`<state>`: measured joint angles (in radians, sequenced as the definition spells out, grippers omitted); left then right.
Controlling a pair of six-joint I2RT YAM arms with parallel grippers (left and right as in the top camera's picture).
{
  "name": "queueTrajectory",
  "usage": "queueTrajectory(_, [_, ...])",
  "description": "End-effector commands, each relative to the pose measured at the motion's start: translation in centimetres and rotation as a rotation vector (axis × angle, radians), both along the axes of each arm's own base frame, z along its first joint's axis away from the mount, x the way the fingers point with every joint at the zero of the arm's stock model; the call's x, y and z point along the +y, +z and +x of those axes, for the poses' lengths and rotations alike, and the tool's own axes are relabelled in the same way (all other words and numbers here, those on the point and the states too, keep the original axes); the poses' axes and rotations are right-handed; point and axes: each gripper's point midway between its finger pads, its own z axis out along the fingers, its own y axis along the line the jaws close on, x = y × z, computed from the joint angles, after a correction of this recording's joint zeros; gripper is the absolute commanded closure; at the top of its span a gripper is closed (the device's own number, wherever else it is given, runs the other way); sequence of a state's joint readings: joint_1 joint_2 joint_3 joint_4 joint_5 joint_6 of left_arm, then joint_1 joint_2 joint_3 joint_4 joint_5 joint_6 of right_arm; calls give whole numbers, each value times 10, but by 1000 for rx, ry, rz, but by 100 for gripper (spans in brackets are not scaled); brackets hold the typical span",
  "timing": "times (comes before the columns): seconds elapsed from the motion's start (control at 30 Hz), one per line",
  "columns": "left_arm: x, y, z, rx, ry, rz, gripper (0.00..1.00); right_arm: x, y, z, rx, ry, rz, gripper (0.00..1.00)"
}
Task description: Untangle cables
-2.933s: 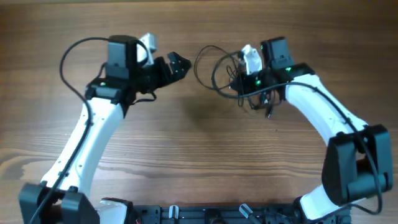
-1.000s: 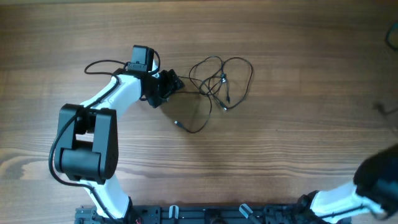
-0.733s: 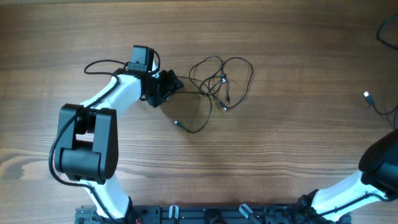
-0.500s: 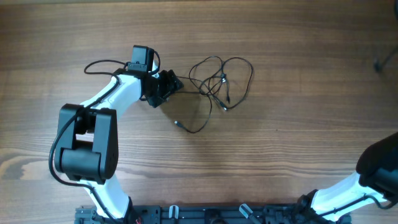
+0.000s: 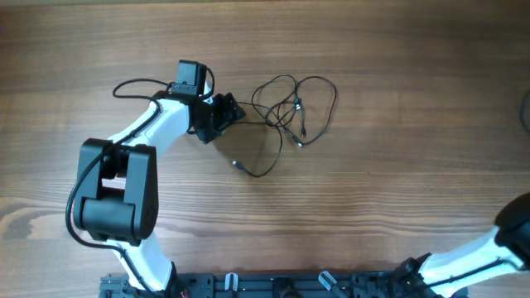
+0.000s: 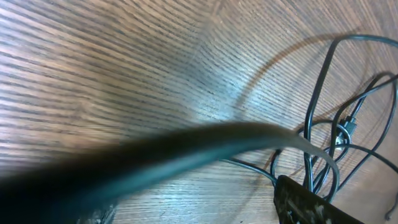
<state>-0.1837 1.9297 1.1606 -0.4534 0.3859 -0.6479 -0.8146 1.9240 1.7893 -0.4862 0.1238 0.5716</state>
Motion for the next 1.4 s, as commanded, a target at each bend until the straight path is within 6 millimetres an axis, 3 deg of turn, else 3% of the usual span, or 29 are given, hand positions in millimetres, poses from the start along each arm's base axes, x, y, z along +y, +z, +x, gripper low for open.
queueTrajectory(0.0, [-14, -13, -15, 30, -53, 38, 16, -14, -91, -38, 176, -109, 194, 83])
queueTrajectory(0.03, [-19, -13, -16, 20, -67, 37, 16, -8, -113, -43, 226, -106, 251, 49])
queueTrajectory(0.07, [-25, -12, -15, 8, -80, 38, 15, 2, -137, -50, 288, -100, 315, 5])
queueTrajectory(0.1, [-28, -11, -14, -3, -88, 42, 14, 14, -156, -58, 349, -96, 380, 0])
queueTrajectory(0.17, [-33, -11, -15, -9, -100, 41, 12, 30, -163, -65, 380, -121, 445, 0])
queueTrajectory(0.33, [-34, -11, -16, -11, -104, 48, 6, 61, -133, -86, 315, -276, 569, 0])
queueTrajectory(0.4, [-35, -11, -15, -15, -104, 47, 5, 79, -122, -71, 238, -181, 640, 0])
queueTrajectory(0.5, [-35, -11, -13, -21, -104, 45, 3, 113, -108, -29, 73, 37, 789, 0])
queueTrajectory(0.57, [-36, -10, -12, -30, -103, 43, 3, 155, -84, 25, -50, 390, 803, 5])
queueTrajectory(0.63, [-36, -9, -9, -41, -103, 40, 2, 191, -82, 49, 10, 599, 718, 6])
queueTrajectory(0.7, [-37, -9, -9, -43, -103, 39, 0, 263, -89, 73, 128, 878, 642, 6])
queueTrajectory(0.83, [-22, 2, 6, -81, -59, 29, 0, 384, -100, 96, 265, 1273, 517, 7])
queueTrajectory(0.87, [-13, 15, 12, -103, -36, 2, 0, 421, -103, 101, 300, 1343, 484, 8])
queueTrajectory(0.9, [-7, 25, 17, -120, -19, -24, 0, 442, -103, 103, 315, 1388, 460, 8])
queueTrajectory(0.97, [2, 46, 22, -153, 0, -83, 0, 500, -105, 102, 341, 1491, 427, 18])
queueTrajectory(1.0, [8, 56, 25, -174, 14, -100, 0, 533, -109, 98, 357, 1523, 427, 29])
queueTrajectory(1.07, [15, 60, 27, -184, 31, -100, 0, 572, -129, 90, 427, 1468, 396, 33])
queueTrajectory(1.13, [15, 60, 27, -184, 30, -100, 0, 600, -140, 81, 445, 1463, 392, 34])
queueTrajectory(1.2, [14, 60, 27, -184, 28, -100, 0, 625, -145, 77, 424, 1460, 400, 41])
queueTrajectory(1.27, [14, 60, 27, -183, 28, -101, 0, 627, -167, 66, 465, 1240, 461, 49])
queueTrajectory(1.37, [14, 60, 27, -153, 82, -122, 0, 624, -190, 57, 467, 1093, 501, 62])
